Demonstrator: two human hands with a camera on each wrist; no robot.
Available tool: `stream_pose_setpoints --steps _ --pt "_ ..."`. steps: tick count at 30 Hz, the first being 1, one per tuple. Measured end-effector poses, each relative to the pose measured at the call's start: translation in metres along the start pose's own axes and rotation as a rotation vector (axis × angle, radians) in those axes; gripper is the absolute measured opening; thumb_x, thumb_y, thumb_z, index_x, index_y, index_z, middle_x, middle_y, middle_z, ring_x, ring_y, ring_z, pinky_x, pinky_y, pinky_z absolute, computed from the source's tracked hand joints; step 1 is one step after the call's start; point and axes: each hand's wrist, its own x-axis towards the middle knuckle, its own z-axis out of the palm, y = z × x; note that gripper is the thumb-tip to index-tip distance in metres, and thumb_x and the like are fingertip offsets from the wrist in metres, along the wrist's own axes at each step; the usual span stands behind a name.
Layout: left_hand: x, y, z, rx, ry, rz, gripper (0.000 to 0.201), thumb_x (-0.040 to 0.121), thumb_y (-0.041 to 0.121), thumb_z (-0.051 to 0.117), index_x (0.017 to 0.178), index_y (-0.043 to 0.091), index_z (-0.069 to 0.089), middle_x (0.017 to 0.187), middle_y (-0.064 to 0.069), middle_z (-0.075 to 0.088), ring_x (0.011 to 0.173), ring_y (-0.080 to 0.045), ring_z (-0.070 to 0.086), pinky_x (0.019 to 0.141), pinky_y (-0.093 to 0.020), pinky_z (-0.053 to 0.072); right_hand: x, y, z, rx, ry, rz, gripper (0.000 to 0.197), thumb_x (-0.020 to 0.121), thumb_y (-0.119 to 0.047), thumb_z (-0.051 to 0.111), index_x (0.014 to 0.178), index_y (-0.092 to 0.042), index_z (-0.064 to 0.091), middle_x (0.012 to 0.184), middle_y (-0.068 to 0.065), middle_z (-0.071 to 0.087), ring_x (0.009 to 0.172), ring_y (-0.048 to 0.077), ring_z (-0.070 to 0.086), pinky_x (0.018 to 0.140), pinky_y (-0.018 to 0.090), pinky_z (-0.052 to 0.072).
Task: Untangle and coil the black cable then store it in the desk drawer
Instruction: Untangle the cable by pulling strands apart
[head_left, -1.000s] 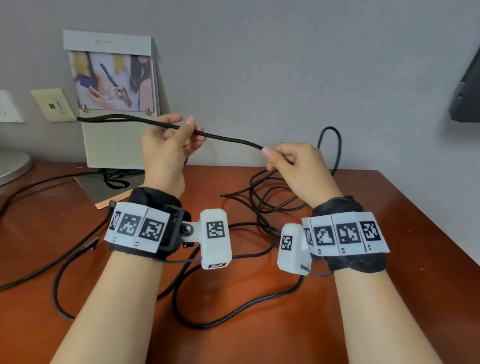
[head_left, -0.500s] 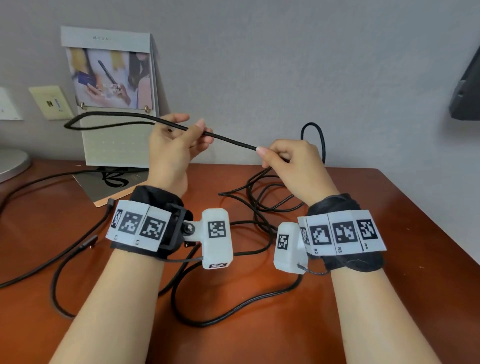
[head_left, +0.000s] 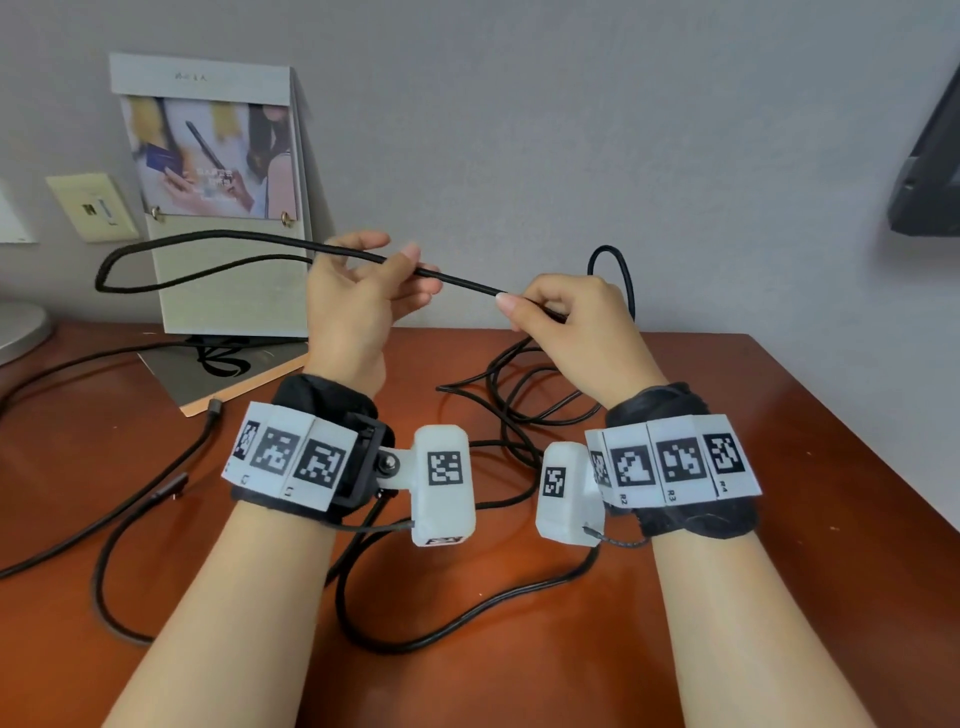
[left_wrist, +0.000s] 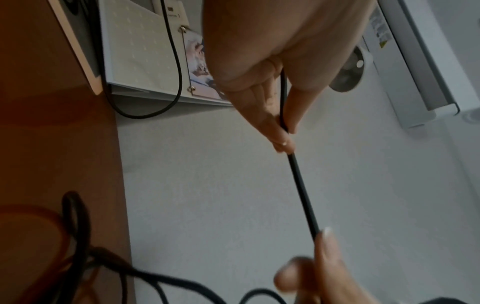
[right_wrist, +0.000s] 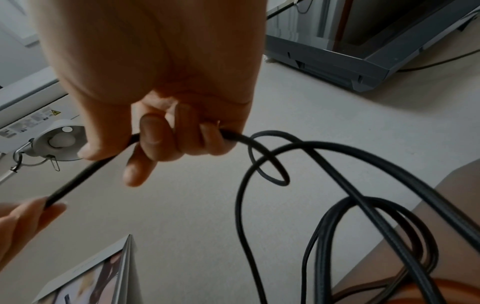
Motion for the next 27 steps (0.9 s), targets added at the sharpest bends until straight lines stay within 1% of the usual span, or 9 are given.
stream_pose_setpoints --steps 3,5,8,10,12,17,20,24,27 --pt "0.005 0.003 -0.006 -0.025 0.043 0.015 0.024 0.090 0.004 0.060 0.106 0.006 0.042 0.057 0.000 0.068 0.055 -0.012 0.066 0.057 -0.018 0.051 0.000 -0.002 -0.001 0.004 -0.005 0.002 0.039 0.089 -0.040 0.057 0.070 -0.008 0.066 0.072 0.008 0.068 0.073 0.023 0.063 0.077 0.042 0.051" --pt "0.002 0.002 -0.003 -0.026 0.008 0.000 0.023 0.090 0.007 0.061 0.105 0.008 0.043 0.059 0.000 0.067 0.057 -0.013 0.066 0.059 -0.019 0.052 -0.001 -0.003 -0.002 0.006 -0.001 -0.006 0.040 0.090 -0.039 0.056 0.069 -0.007 0.066 0.069 0.004 0.067 0.071 0.022 0.062 0.076 0.041 0.050" --pt "-0.006 -0.002 0.007 0.015 -0.076 -0.031 0.026 0.088 0.010 0.064 0.107 0.009 0.046 0.068 -0.005 0.065 0.059 -0.016 0.067 0.062 -0.022 0.053 -0.001 -0.004 -0.001 -0.001 -0.032 -0.007 0.038 0.090 -0.039 0.056 0.068 -0.011 0.066 0.069 0.006 0.067 0.068 0.023 0.062 0.074 0.041 0.051" --pt "-0.007 -0.003 0.009 0.041 -0.088 -0.027 0.026 0.087 0.010 0.065 0.107 0.008 0.048 0.065 -0.003 0.065 0.058 -0.016 0.068 0.060 -0.022 0.053 -0.001 -0.005 0.001 -0.016 -0.054 -0.007 0.038 0.090 -0.040 0.056 0.067 -0.012 0.067 0.067 0.007 0.067 0.066 0.023 0.061 0.072 0.041 0.050" --pt "-0.005 -0.003 0.007 0.055 -0.064 -0.003 0.025 0.088 0.009 0.064 0.106 0.007 0.048 0.061 -0.002 0.065 0.056 -0.016 0.067 0.059 -0.021 0.053 -0.001 -0.006 0.001 -0.012 -0.057 -0.008 0.039 0.091 -0.040 0.055 0.069 -0.011 0.068 0.068 0.006 0.067 0.067 0.024 0.061 0.072 0.040 0.050" --pt "0.003 0.001 -0.005 0.025 0.012 0.037 0.018 0.090 0.008 0.061 0.101 0.008 0.046 0.054 0.003 0.064 0.055 -0.013 0.066 0.057 -0.020 0.052 -0.001 -0.006 0.001 -0.052 -0.047 -0.009 0.040 0.093 -0.038 0.052 0.072 -0.008 0.068 0.067 -0.009 0.062 0.069 0.016 0.062 0.075 0.034 0.049" --pt "0.000 0.001 -0.001 0.011 -0.021 0.030 0.019 0.089 0.009 0.062 0.100 0.011 0.047 0.056 0.003 0.066 0.058 -0.014 0.066 0.061 -0.021 0.053 0.000 -0.003 0.001 -0.067 -0.018 -0.014 0.042 0.094 -0.037 0.051 0.069 -0.007 0.065 0.063 -0.007 0.061 0.068 0.019 0.061 0.074 0.038 0.050" --pt "-0.008 -0.006 0.010 0.033 -0.088 0.022 0.026 0.084 0.003 0.066 0.099 0.014 0.048 0.056 0.001 0.065 0.062 -0.016 0.067 0.064 -0.024 0.053 0.001 0.001 0.000 -0.071 0.057 -0.027 0.045 0.093 -0.039 0.052 0.066 -0.004 0.062 0.062 0.014 0.062 0.062 0.030 0.057 0.067 0.045 0.050" --pt "-0.013 -0.011 0.017 0.058 -0.144 0.017 0.025 0.083 0.000 0.067 0.096 0.015 0.050 0.061 -0.001 0.067 0.064 -0.016 0.067 0.065 -0.025 0.054 0.000 -0.002 0.000 -0.075 0.049 -0.027 0.045 0.093 -0.039 0.052 0.067 -0.004 0.064 0.059 0.012 0.060 0.058 0.028 0.054 0.064 0.043 0.050"
